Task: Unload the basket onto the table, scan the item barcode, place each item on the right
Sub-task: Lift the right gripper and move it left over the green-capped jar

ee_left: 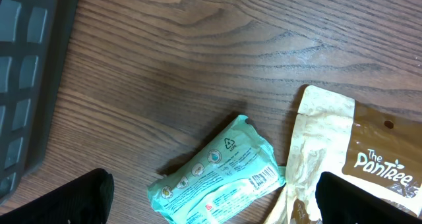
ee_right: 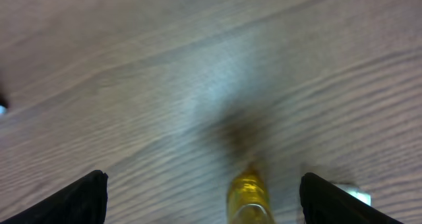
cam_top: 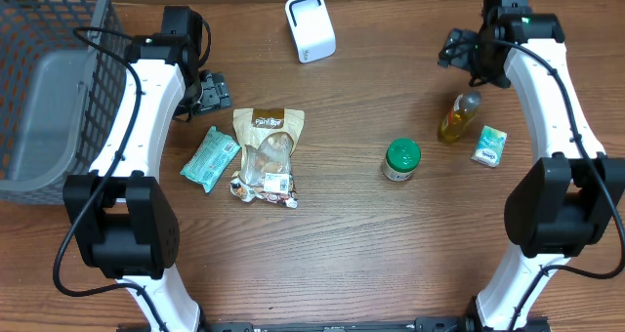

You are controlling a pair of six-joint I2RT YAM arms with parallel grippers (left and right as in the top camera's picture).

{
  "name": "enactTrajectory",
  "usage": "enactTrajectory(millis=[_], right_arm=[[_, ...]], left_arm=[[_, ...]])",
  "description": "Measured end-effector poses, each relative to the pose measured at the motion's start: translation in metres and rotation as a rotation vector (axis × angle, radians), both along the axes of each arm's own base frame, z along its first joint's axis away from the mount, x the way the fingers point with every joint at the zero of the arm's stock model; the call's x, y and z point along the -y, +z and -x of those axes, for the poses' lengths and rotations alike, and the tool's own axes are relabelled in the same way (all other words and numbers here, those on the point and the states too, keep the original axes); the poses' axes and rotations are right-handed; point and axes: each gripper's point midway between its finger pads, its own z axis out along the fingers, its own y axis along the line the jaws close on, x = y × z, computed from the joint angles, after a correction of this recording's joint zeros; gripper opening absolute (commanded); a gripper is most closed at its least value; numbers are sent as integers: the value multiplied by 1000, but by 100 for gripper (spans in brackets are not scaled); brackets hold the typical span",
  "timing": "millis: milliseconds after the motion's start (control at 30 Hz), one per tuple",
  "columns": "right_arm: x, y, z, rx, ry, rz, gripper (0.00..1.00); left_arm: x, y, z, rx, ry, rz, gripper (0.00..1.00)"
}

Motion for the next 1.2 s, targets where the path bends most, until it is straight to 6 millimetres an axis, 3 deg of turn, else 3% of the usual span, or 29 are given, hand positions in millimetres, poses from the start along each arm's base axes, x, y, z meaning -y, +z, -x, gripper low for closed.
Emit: enactTrajectory(millis=[167, 400, 633, 800, 933, 1200], right_arm=[[-29, 9, -6, 27, 79, 8, 88], [-93, 12, -5, 54, 242, 20, 87], [-140, 4, 22, -19, 326, 15, 87], [-148, -6, 53, -138, 263, -8, 92], [-142, -12, 77, -242, 178, -17, 96], [-133, -20, 103, -348, 53, -21, 100]], left_arm=[[0, 0, 0, 0, 0, 0, 100], [0, 0, 0, 0, 0, 0, 99], [0, 0, 0, 0, 0, 0, 100], [0, 0, 0, 0, 0, 0, 100], [0, 0, 0, 0, 0, 0, 100], [0, 0, 0, 0, 0, 0, 100]])
